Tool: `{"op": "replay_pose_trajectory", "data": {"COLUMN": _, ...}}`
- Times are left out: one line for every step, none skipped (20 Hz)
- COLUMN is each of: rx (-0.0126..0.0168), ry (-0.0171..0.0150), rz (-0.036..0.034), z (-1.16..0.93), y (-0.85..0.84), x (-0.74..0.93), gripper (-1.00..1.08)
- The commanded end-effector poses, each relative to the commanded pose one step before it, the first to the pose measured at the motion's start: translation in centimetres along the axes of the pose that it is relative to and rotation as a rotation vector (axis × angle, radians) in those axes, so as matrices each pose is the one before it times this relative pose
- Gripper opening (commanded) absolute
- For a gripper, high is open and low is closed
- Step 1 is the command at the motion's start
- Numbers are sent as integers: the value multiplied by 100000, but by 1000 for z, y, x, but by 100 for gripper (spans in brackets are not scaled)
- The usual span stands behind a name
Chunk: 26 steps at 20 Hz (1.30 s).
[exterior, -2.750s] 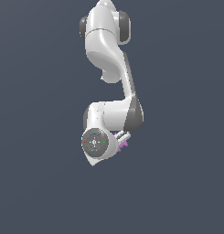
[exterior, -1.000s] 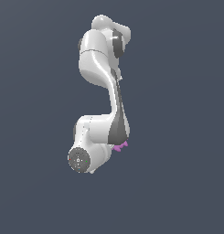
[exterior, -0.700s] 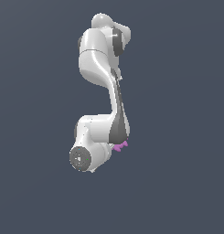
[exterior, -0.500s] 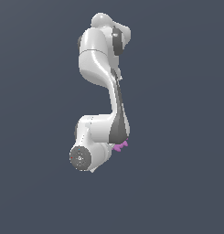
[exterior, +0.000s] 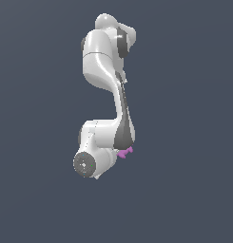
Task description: Pick up the object and move it to a goal position.
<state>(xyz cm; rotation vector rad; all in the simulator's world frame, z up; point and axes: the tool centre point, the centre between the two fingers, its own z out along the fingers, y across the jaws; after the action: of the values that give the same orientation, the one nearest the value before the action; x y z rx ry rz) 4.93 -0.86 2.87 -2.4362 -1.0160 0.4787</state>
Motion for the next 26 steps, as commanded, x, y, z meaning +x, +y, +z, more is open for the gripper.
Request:
{"op": "replay_pose_trajectory", "data": {"rx": 24, "ry": -35, "rz": -17, "z": 57, "y": 1, "x": 27, "gripper": -100}}
{"op": "replay_pose_trajectory", "data": {"rx": -96, "ry": 99, "rz": 8, "z": -25, "y": -15, "x": 6, "gripper": -100}}
{"op": "replay_pose_trajectory", "data": {"rx": -126, "ry": 132, "rz": 11, "z": -14, "y": -15, "x": 23, "gripper": -100}}
{"op": "replay_pose_trajectory", "data": {"rx": -175, "ry": 183, "rz": 15, "z": -18, "y": -20, "x": 33, "gripper": -100}}
{"op": "replay_pose_trajectory", "data": {"rx": -224, "ry": 233, "rz": 20, "z": -20, "y": -25, "x": 45, "gripper": -100}}
{"op": "replay_pose_trajectory", "data": {"rx": -278, "ry": 290, "rz": 24, "z": -25, "y": -31, "x": 55, "gripper": -100}}
{"op": "replay_pose_trajectory", "data": {"rx": -339, "ry": 353, "rz": 29, "z": -35, "y": -38, "x": 64, "gripper": -100}}
{"op": "replay_pose_trajectory", "data": {"rx": -394, "ry": 410, "rz": 34, "z": -38, "y": -44, "x": 77, "gripper": -100}}
{"op": "replay_pose_trajectory", "data": {"rx": -453, "ry": 472, "rz": 39, "z": -45, "y": -50, "x": 88, "gripper": -100}}
{"op": "replay_pose_trajectory", "data": {"rx": -509, "ry": 531, "rz": 44, "z": -48, "y": -56, "x": 101, "gripper": -100}}
{"op": "replay_pose_trajectory", "data": {"rx": -572, "ry": 597, "rz": 49, "z": -56, "y": -63, "x": 112, "gripper": -100}}
{"op": "replay_pose_trajectory", "data": {"rx": -634, "ry": 662, "rz": 54, "z": -62, "y": -69, "x": 125, "gripper": -100}}
{"op": "replay_pose_trajectory", "data": {"rx": -699, "ry": 730, "rz": 59, "z": -69, "y": -76, "x": 138, "gripper": -100}}
{"op": "replay_pose_trajectory", "data": {"rx": -764, "ry": 798, "rz": 65, "z": -76, "y": -83, "x": 151, "gripper": -100}}
{"op": "replay_pose_trajectory", "data": {"rx": -831, "ry": 868, "rz": 70, "z": -83, "y": -90, "x": 164, "gripper": -100}}
{"op": "replay_pose_trajectory", "data": {"rx": -899, "ry": 940, "rz": 75, "z": -90, "y": -97, "x": 178, "gripper": -100}}
{"op": "replay_pose_trajectory", "data": {"rx": -968, "ry": 1012, "rz": 80, "z": -97, "y": -103, "x": 192, "gripper": -100}}
{"op": "replay_pose_trajectory", "data": {"rx": -1037, "ry": 1085, "rz": 85, "z": -103, "y": -110, "x": 208, "gripper": -100}}
{"op": "replay_pose_trajectory", "data": {"rx": -1110, "ry": 1161, "rz": 91, "z": -112, "y": -117, "x": 222, "gripper": -100}}
{"op": "replay_pose_trajectory", "data": {"rx": -1176, "ry": 1231, "rz": 95, "z": -120, "y": -124, "x": 235, "gripper": -100}}
{"op": "replay_pose_trajectory", "data": {"rx": -1194, "ry": 1251, "rz": 96, "z": -121, "y": -125, "x": 241, "gripper": -100}}
{"op": "replay_pose_trajectory", "data": {"rx": -1205, "ry": 1263, "rz": 96, "z": -123, "y": -125, "x": 243, "gripper": -100}}
{"op": "replay_pose_trajectory", "data": {"rx": -1214, "ry": 1273, "rz": 95, "z": -124, "y": -126, "x": 246, "gripper": -100}}
{"op": "replay_pose_trajectory", "data": {"rx": -1223, "ry": 1283, "rz": 95, "z": -125, "y": -126, "x": 249, "gripper": -100}}
{"op": "replay_pose_trajectory", "data": {"rx": -1231, "ry": 1291, "rz": 95, "z": -125, "y": -126, "x": 252, "gripper": -100}}
{"op": "replay_pose_trajectory", "data": {"rx": -1240, "ry": 1301, "rz": 94, "z": -127, "y": -126, "x": 254, "gripper": -100}}
